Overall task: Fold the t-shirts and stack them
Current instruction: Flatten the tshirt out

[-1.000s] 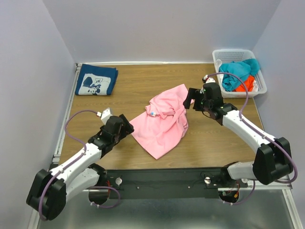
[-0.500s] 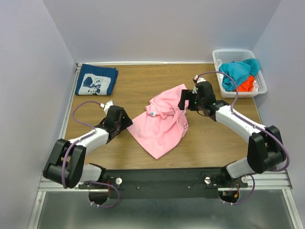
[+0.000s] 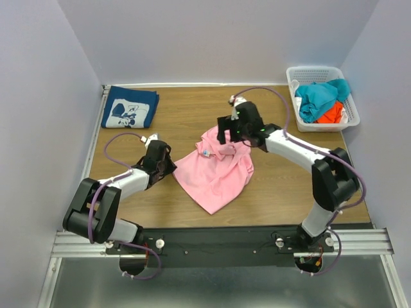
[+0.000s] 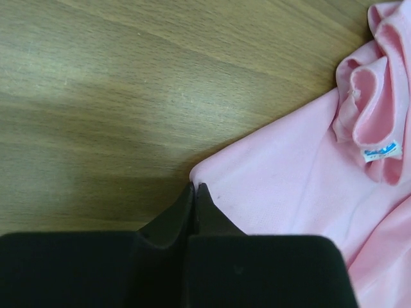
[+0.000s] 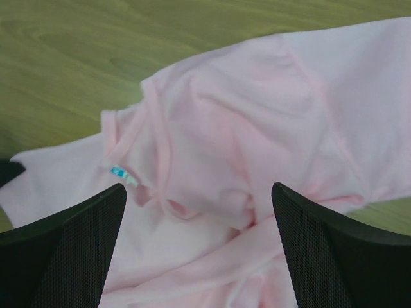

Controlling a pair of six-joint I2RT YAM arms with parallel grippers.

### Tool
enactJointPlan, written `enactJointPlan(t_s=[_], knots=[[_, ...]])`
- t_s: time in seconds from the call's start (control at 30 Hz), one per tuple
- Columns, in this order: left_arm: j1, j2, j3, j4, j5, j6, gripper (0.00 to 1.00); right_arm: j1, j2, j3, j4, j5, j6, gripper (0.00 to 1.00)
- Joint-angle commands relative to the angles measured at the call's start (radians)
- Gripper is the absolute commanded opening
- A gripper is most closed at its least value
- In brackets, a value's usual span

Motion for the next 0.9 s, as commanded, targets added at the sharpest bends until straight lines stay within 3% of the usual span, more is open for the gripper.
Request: enactJointPlan(t_s=[0.0, 0.13, 0.33, 0.43, 0.47, 0.53, 0.57, 0.67, 0.87], knots=[[0.002, 0.003, 0.018, 0.01, -0.001, 0.027, 0.0, 0.098, 0.11, 0.119, 0.0, -0.084, -0.134, 1.0], [0.001, -0.015, 0.008, 0.011, -0.021, 0.029, 0.0, 0.174, 0.248, 0.228, -0.016, -0.08, -0.2, 0.99], [0.002, -0.04, -0.001, 0.011, -0.021, 0.031, 0.0, 0.223, 0.441, 0.364, -0.048, 0.057, -0.202, 0.86], [0.002, -0.052, -0.005, 0.01, -0.024, 0.031, 0.0, 0.224, 0.481, 0.393, -0.049, 0.1, -0.175, 0.73], [0.002, -0.055, -0.008, 0.008, -0.027, 0.031, 0.0, 0.223, 0.486, 0.399, -0.049, 0.104, -0.164, 0.57], [0.002, -0.058, -0.01, 0.005, -0.034, 0.029, 0.0, 0.224, 0.492, 0.402, -0.049, 0.13, -0.152, 0.42], [0.002, -0.06, -0.01, 0.002, -0.041, 0.028, 0.0, 0.224, 0.489, 0.404, -0.049, 0.184, -0.132, 0.29], [0.002, -0.066, -0.005, -0.007, -0.055, 0.026, 0.0, 0.224, 0.471, 0.402, -0.049, 0.303, -0.081, 0.18], [0.002, -0.11, 0.019, -0.053, -0.115, 0.023, 0.0, 0.223, 0.331, 0.351, -0.048, 0.466, -0.024, 0.12]])
